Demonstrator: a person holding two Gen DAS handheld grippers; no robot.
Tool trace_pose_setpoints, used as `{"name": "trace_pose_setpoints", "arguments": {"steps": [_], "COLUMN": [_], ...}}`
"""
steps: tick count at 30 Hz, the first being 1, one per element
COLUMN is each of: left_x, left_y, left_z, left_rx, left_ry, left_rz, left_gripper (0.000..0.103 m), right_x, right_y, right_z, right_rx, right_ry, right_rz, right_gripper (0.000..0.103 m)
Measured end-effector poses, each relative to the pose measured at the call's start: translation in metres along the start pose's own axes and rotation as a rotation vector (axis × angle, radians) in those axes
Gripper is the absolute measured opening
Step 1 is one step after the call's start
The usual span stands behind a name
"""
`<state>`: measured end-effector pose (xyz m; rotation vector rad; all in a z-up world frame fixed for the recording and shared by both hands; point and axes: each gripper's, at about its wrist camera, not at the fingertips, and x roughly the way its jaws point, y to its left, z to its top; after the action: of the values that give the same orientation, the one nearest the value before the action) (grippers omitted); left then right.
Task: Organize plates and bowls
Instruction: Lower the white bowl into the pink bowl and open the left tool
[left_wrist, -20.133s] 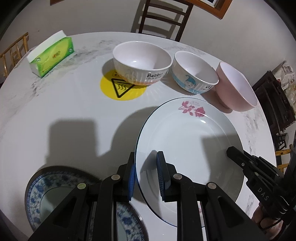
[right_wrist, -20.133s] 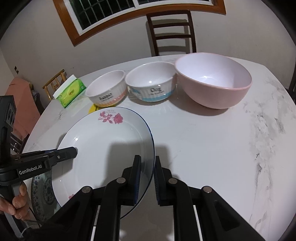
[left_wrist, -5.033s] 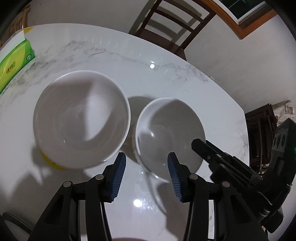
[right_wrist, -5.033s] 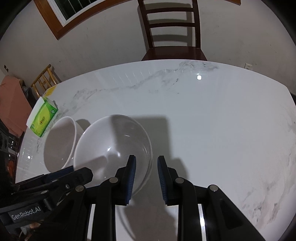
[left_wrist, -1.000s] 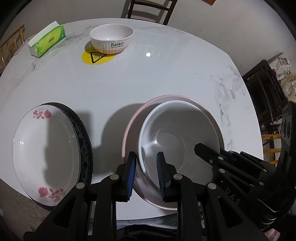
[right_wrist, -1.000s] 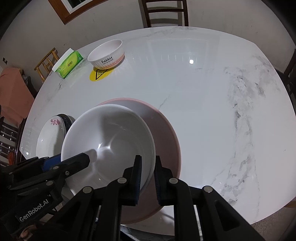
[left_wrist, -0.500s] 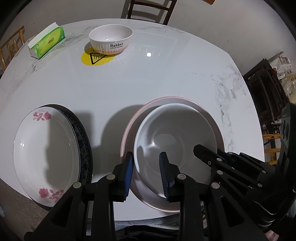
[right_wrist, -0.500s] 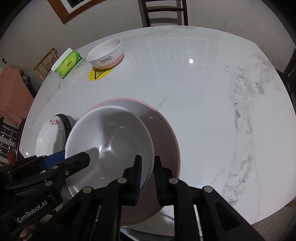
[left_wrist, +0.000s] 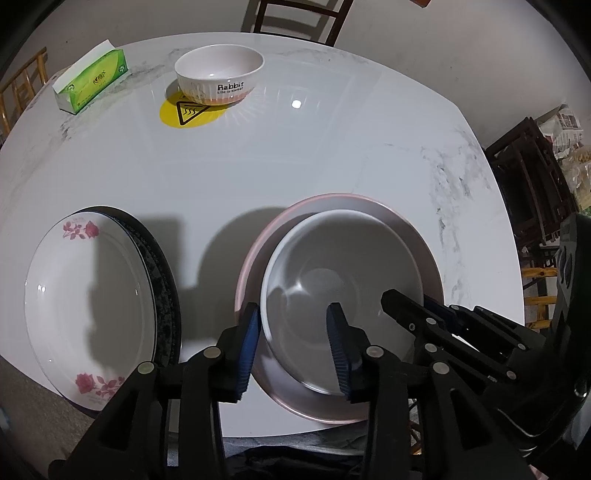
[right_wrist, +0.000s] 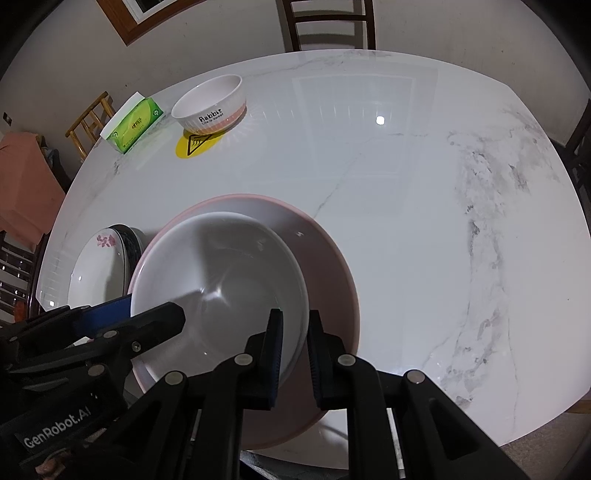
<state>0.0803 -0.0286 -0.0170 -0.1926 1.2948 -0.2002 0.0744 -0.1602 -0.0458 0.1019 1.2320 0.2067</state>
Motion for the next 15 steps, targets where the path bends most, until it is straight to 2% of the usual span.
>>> {"name": "trace_pose_setpoints", "arguments": {"steps": [5,11,15], "left_x": [-0.002,-0.013,-0.020], "left_y": [-0.001,-0.001,-0.002], "left_z": [0.002,0.006,0.007], "left_rx": [-0.003,0.007,0.014], "left_ry": [0.001,-0.037,-0.066], "left_rz": [-0.002,-0.011,-0.020], "left_gripper": [0.040,0.047,0.048], "right_x": [-0.002,-0.008,-0.014], "right_y": [0.000,0.001,0.004], "right_z": [0.000,0.003,0.004], "right_rx": [0.001,-0.004,-0.025], "right_ry": [-0.004,-0.023,-0.050], "right_rz": [0.000,0.003,-0.020], "right_gripper": [0.016,0.017,0.017]}}
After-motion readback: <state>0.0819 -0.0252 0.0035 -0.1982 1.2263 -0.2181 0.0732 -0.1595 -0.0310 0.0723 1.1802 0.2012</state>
